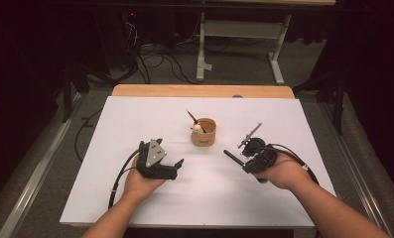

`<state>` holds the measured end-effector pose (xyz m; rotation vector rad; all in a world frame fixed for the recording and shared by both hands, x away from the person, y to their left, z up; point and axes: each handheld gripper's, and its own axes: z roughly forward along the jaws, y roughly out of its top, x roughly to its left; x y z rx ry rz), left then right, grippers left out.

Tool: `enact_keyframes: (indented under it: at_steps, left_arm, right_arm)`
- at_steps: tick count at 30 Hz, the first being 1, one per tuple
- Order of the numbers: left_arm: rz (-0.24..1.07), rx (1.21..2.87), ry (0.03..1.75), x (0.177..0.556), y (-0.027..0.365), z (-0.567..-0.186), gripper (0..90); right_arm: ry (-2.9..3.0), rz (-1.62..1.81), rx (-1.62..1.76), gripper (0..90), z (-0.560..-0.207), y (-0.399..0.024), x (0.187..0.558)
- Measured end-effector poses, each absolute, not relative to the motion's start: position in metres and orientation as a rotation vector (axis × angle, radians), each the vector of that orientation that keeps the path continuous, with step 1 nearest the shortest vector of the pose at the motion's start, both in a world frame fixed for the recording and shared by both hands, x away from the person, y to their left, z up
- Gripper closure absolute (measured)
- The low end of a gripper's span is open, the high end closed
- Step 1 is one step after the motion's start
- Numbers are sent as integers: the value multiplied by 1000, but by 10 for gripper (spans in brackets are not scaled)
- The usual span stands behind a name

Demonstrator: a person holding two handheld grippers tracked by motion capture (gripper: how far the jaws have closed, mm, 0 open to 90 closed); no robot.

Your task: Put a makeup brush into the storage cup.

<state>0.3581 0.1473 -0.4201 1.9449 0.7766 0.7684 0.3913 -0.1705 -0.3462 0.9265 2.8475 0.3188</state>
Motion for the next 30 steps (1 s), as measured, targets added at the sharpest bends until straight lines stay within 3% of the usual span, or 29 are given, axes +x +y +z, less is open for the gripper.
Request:
enact_keyframes:
  at_steps: [30]
  left_arm:
    - [1163,2193,461,335,111,-432,36]
  right_arm:
    - [2886,297,787,792,-345,-151,386]
